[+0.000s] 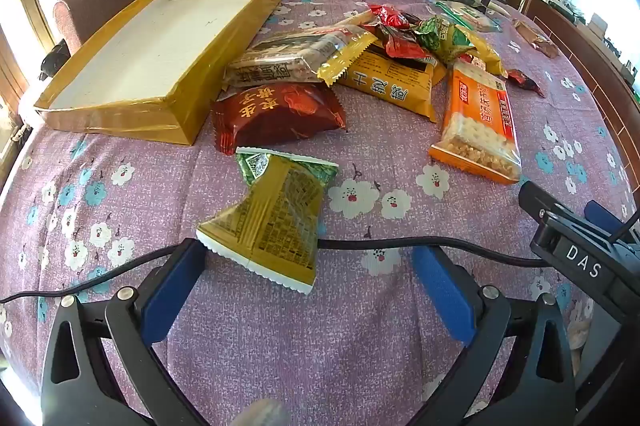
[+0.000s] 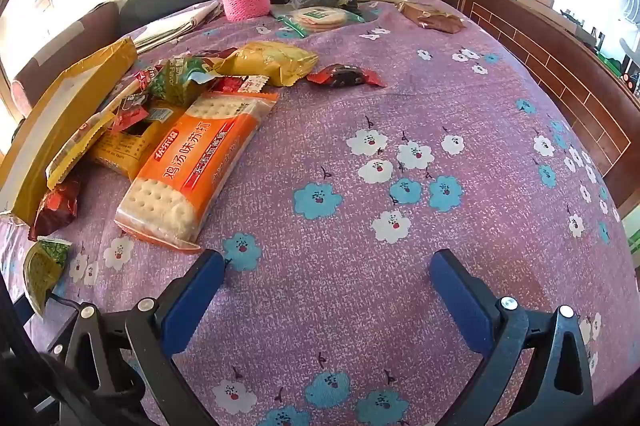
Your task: Organize snacks
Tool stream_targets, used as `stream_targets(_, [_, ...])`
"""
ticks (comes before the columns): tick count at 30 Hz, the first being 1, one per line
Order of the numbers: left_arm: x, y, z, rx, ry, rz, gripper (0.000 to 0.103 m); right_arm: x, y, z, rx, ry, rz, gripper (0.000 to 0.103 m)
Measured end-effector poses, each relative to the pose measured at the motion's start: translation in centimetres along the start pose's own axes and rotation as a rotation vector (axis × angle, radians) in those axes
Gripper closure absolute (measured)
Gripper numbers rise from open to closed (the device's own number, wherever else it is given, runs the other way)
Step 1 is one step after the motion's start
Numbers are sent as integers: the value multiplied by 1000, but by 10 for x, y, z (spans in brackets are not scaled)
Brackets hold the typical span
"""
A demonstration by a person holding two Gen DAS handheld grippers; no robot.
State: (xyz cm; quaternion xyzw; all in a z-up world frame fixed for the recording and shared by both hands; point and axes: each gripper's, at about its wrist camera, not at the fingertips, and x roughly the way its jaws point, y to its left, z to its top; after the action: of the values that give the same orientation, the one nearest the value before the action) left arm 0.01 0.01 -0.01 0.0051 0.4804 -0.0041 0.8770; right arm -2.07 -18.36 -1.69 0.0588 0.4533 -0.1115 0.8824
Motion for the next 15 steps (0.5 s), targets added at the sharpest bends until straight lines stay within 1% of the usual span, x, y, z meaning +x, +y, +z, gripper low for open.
stream_targets(15, [0,0,0,1,-3,2,0,0,0,0,3,0,2,0])
